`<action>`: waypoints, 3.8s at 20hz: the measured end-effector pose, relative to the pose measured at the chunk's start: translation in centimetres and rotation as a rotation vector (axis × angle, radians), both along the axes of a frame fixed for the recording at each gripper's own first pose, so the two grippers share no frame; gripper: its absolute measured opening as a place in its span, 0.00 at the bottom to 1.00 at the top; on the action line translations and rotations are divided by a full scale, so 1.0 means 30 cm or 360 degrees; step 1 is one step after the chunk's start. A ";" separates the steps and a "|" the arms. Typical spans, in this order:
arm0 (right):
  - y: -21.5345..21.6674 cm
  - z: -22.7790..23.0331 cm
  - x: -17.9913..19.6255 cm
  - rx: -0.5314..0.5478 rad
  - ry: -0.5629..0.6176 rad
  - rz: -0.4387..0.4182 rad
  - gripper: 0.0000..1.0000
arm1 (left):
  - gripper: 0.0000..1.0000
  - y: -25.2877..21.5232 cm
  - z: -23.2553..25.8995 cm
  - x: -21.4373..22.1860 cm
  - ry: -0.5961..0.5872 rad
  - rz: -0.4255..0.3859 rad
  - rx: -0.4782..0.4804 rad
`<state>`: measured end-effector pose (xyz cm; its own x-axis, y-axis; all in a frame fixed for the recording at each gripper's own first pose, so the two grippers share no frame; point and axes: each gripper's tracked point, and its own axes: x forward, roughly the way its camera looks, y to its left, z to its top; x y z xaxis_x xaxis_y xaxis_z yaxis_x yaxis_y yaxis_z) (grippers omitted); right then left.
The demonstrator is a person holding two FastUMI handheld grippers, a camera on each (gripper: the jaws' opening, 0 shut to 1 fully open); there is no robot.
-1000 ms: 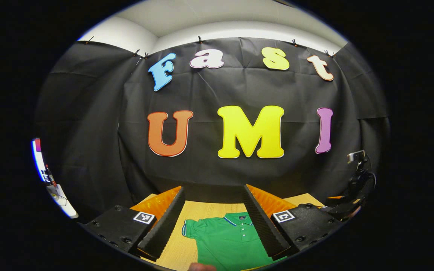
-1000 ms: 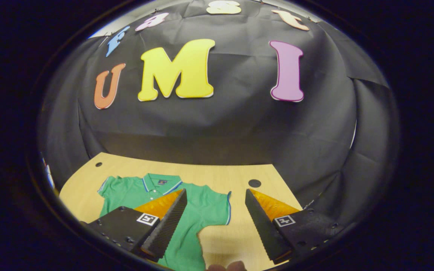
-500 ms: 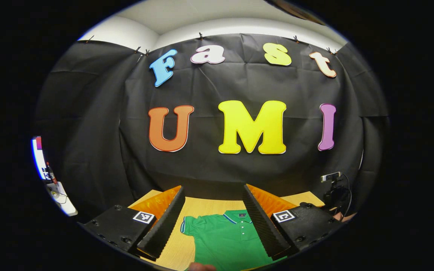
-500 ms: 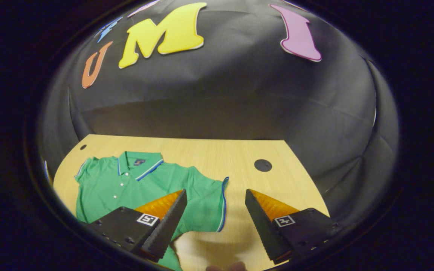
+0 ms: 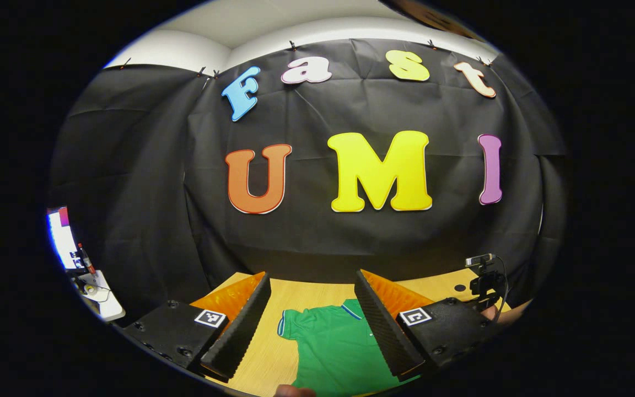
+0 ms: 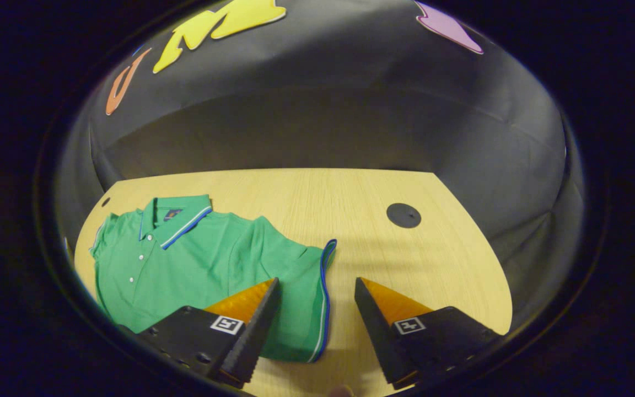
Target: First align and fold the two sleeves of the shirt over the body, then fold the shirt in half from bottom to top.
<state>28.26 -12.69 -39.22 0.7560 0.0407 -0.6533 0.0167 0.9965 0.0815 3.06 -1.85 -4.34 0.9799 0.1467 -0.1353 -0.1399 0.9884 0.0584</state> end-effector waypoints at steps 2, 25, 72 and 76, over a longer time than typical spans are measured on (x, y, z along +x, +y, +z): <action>-0.008 -0.030 -0.004 0.0027 0.0070 -0.0013 0.62 | 0.98 0.016 0.001 0.006 0.0003 0.0019 0.0023; 0.371 0.365 0.013 0.0148 -0.0100 0.0129 0.00 | 0.98 0.166 -0.021 -0.063 -0.0025 0.0141 -0.0095; 0.450 0.852 -0.728 -0.0084 -0.0393 0.0200 0.97 | 0.95 0.431 -1.070 0.555 0.0736 -0.0282 -0.0493; 0.432 0.811 -0.722 -0.0055 -0.0331 0.0162 0.96 | 0.92 0.418 -1.155 0.576 0.0844 -0.0304 -0.0418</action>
